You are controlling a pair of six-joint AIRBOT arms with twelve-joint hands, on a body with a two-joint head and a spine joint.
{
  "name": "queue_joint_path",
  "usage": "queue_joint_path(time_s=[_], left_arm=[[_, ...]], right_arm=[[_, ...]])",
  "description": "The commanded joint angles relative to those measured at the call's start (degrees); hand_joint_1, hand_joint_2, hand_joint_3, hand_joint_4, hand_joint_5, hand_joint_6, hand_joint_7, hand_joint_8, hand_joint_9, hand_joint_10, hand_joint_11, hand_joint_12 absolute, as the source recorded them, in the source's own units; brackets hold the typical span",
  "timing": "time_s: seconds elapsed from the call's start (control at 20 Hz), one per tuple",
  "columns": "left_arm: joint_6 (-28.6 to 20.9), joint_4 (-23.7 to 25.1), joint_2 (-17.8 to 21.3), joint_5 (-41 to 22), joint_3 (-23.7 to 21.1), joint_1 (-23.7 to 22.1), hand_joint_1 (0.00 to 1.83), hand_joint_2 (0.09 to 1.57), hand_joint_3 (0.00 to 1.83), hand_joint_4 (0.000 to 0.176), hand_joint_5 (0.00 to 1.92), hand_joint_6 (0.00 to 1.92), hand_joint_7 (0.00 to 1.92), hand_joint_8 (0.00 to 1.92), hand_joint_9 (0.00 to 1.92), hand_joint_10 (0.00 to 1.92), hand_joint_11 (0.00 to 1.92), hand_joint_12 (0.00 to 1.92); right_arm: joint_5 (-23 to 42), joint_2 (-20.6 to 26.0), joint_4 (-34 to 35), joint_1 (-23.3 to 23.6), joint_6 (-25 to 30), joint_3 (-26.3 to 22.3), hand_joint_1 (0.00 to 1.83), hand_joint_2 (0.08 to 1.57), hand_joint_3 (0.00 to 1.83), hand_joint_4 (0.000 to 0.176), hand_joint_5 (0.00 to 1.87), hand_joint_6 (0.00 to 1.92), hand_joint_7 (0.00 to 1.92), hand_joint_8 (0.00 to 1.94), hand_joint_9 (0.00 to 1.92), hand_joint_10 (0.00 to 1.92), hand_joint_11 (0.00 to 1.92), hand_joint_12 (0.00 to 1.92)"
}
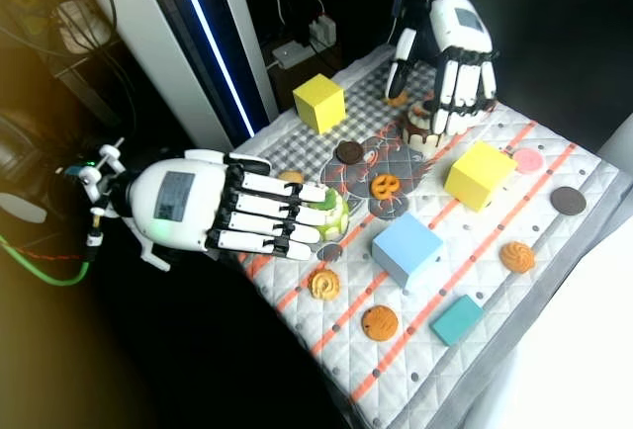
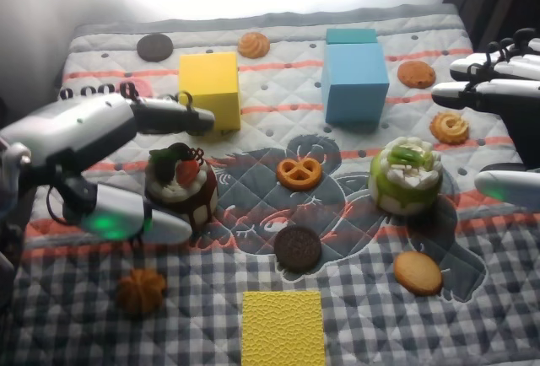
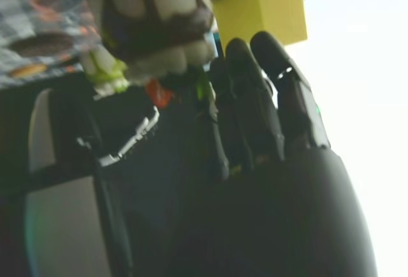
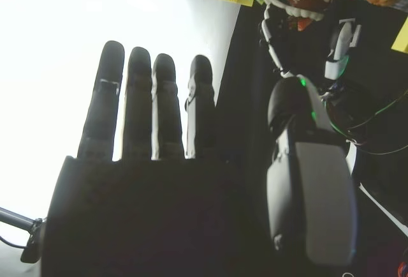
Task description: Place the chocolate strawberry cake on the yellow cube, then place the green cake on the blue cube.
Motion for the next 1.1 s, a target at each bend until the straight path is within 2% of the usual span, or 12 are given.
queue_joint_path(time_s=[0.0, 0.15, 0.2, 0.25, 0.3, 0.35, 0.55, 0.7, 0.75, 0.8, 0.95, 1.05], left_arm=[[-0.2, 0.5, -0.4, -5.4, 0.5, -1.2, 0.90, 0.84, 0.00, 0.094, 0.42, 0.01, 0.44, 0.00, 0.43, 0.00, 0.07, 0.86], [1.8, 0.5, -1.7, -2.4, 2.0, -2.9, 0.84, 0.89, 0.00, 0.037, 0.49, 0.00, 0.44, 0.00, 0.44, 0.01, 0.07, 1.00], [3.1, 0.2, -2.1, -1.9, 2.2, -3.3, 0.84, 0.90, 0.00, 0.042, 0.48, 0.00, 0.46, 0.00, 0.46, 0.01, 0.06, 1.06], [5.3, -0.8, -2.5, -1.5, 2.3, -3.6, 0.89, 0.91, 0.00, 0.092, 0.49, 0.00, 0.51, 0.00, 0.50, 0.01, 0.07, 1.12], [7.3, -1.6, -2.9, -1.2, 2.3, -3.8, 0.94, 0.92, 0.00, 0.106, 0.53, 0.01, 0.55, 0.01, 0.52, 0.02, 0.08, 1.13], [8.7, -2.3, -3.1, -1.0, 2.4, -3.8, 0.98, 0.94, 0.00, 0.070, 0.62, 0.01, 0.64, 0.01, 0.62, 0.03, 0.17, 1.08], [9.0, -3.1, -3.1, -1.0, 2.6, -3.8, 1.06, 1.01, 0.00, 0.000, 0.82, 0.01, 0.84, 0.01, 0.80, 0.03, 0.27, 1.17], [9.0, -3.4, -2.9, -1.5, 2.6, -3.8, 1.09, 1.02, 0.00, 0.000, 0.90, 0.01, 0.96, 0.03, 0.94, 0.10, 0.37, 1.38], [9.0, -3.7, -2.8, -1.9, 2.6, -3.8, 1.21, 1.08, 0.01, 0.000, 0.99, 0.60, 0.99, 0.91, 0.95, 0.30, 0.43, 1.59], [9.0, -3.9, -2.5, -2.4, 2.4, -3.9, 1.23, 1.11, 0.01, 0.000, 0.99, 0.76, 0.95, 1.16, 0.90, 0.69, 0.53, 1.62], [9.0, -4.1, -2.0, -4.5, 1.8, -4.5, 1.26, 1.05, 0.00, 0.000, 1.11, 0.66, 1.12, 0.90, 1.03, 0.90, 0.79, 1.43], [9.0, -3.6, -2.0, -5.7, 1.6, -5.4, 1.28, 1.06, 0.00, 0.000, 1.12, 0.56, 1.10, 1.01, 1.05, 1.03, 0.89, 1.44]], right_arm=[[6.8, 0.0, 1.0, 0.4, 0.3, 0.1, 0.37, 1.22, 0.00, 0.064, 0.44, 0.00, 0.30, 0.00, 0.30, 0.00, 0.11, 0.51], [6.6, 0.0, 0.9, 0.4, 0.3, 0.1, 0.36, 1.22, 0.00, 0.046, 0.44, 0.00, 0.31, 0.00, 0.30, 0.00, 0.11, 0.48], [6.6, 0.0, 0.9, 0.4, 0.3, 0.1, 0.36, 1.22, 0.00, 0.065, 0.43, 0.00, 0.29, 0.00, 0.28, 0.00, 0.09, 0.47], [6.6, 0.0, 0.8, 0.4, 0.3, 0.1, 0.33, 1.22, 0.00, 0.069, 0.42, 0.00, 0.29, 0.00, 0.28, 0.00, 0.06, 0.45], [6.5, 0.0, 0.7, 0.4, 0.4, 0.1, 0.34, 1.22, 0.00, 0.066, 0.42, 0.00, 0.30, 0.00, 0.28, 0.00, 0.06, 0.45], [6.4, 0.0, 0.7, 0.4, 0.5, 0.1, 0.33, 1.22, 0.00, 0.084, 0.42, 0.00, 0.30, 0.00, 0.28, 0.00, 0.08, 0.46], [6.4, 0.0, 0.6, 0.3, 0.6, 0.1, 0.31, 1.22, 0.00, 0.076, 0.41, 0.00, 0.31, 0.00, 0.29, 0.00, 0.12, 0.48], [6.4, 0.0, 0.6, 0.1, 0.7, 0.1, 0.29, 1.23, 0.00, 0.091, 0.40, 0.00, 0.32, 0.00, 0.30, 0.00, 0.14, 0.48], [6.4, 0.0, 0.6, 0.0, 0.8, 0.1, 0.29, 1.24, 0.00, 0.102, 0.39, 0.00, 0.32, 0.00, 0.30, 0.00, 0.13, 0.48], [6.4, 0.0, 0.6, 0.0, 0.8, 0.1, 0.29, 1.24, 0.00, 0.087, 0.39, 0.00, 0.32, 0.00, 0.31, 0.01, 0.13, 0.48], [6.4, 0.0, 0.7, -0.1, 0.8, 0.1, 0.33, 1.24, 0.00, 0.090, 0.40, 0.00, 0.33, 0.00, 0.32, 0.00, 0.10, 0.54], [6.4, -0.1, 0.7, -0.1, 0.8, 0.1, 0.31, 1.25, 0.00, 0.088, 0.40, 0.00, 0.34, 0.00, 0.31, 0.00, 0.06, 0.55]])
